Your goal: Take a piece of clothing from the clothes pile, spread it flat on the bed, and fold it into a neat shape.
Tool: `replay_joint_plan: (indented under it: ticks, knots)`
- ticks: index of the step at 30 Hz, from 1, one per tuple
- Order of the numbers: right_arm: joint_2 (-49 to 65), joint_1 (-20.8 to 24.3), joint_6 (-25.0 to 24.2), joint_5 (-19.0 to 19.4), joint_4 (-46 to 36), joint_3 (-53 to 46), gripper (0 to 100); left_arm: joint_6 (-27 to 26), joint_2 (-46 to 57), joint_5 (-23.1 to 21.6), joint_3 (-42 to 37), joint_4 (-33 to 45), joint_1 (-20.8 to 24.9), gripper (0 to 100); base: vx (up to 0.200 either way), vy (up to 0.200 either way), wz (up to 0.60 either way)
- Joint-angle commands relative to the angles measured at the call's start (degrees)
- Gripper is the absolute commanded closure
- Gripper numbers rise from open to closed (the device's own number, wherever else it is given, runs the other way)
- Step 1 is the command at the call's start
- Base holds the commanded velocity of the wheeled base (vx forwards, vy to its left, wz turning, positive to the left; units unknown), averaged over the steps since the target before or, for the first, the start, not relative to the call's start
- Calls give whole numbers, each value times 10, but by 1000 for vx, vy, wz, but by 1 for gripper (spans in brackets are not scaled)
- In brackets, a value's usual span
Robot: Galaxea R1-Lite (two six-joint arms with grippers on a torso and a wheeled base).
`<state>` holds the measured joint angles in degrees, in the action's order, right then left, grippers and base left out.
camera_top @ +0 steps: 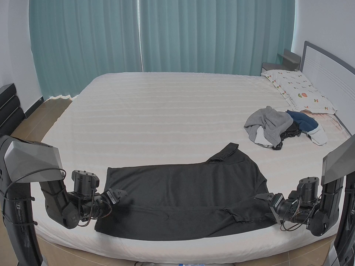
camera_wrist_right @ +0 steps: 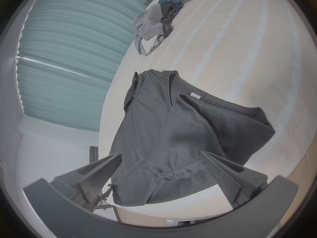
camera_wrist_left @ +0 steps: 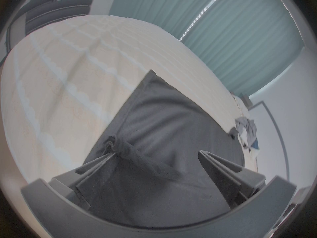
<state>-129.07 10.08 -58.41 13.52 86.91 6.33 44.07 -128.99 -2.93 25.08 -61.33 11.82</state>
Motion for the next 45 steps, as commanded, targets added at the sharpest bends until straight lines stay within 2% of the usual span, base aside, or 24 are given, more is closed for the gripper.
replay_joint_plan:
  ticks: [1,2,3,5,12,17,18,20,23,28,37,45]
  knots:
    - [-1,0,0,0,0,0,0,49,-1,-2,30,-6,-34,0,0,0,0]
    - [-1,0,0,0,0,0,0,49,-1,-2,30,-6,-34,0,0,0,0]
    - [-1,0,0,0,0,-1,0,91,7,-2,46,-12,-52,0,0,0,0]
    - [-1,0,0,0,0,-1,0,111,9,-6,55,-14,-68,0,0,0,0]
    - [-1,0,0,0,0,-1,0,108,26,-18,27,-11,-87,0,0,0,0]
    - [-1,0,0,0,0,-1,0,51,40,-47,-20,-7,-87,0,0,0,0]
    - [-1,0,1,0,0,-1,0,0,40,-59,-49,-8,-89,0,0,0,0]
    - [-1,0,1,0,0,-1,0,-53,40,-81,-80,-14,-96,0,0,0,0]
    - [-3,0,2,0,1,-3,0,-89,44,-122,-107,-15,-100,0,0,0,0]
    - [-5,-1,2,0,13,-8,0,-100,52,-159,-129,-41,-109,0,0,0,0]
    - [-5,-1,0,1,17,-9,0,-95,40,-158,-146,-99,-107,0,0,0,0]
    - [-5,-7,-2,0,27,-10,0,-95,33,-158,-146,-99,-108,0,-200,0,0]
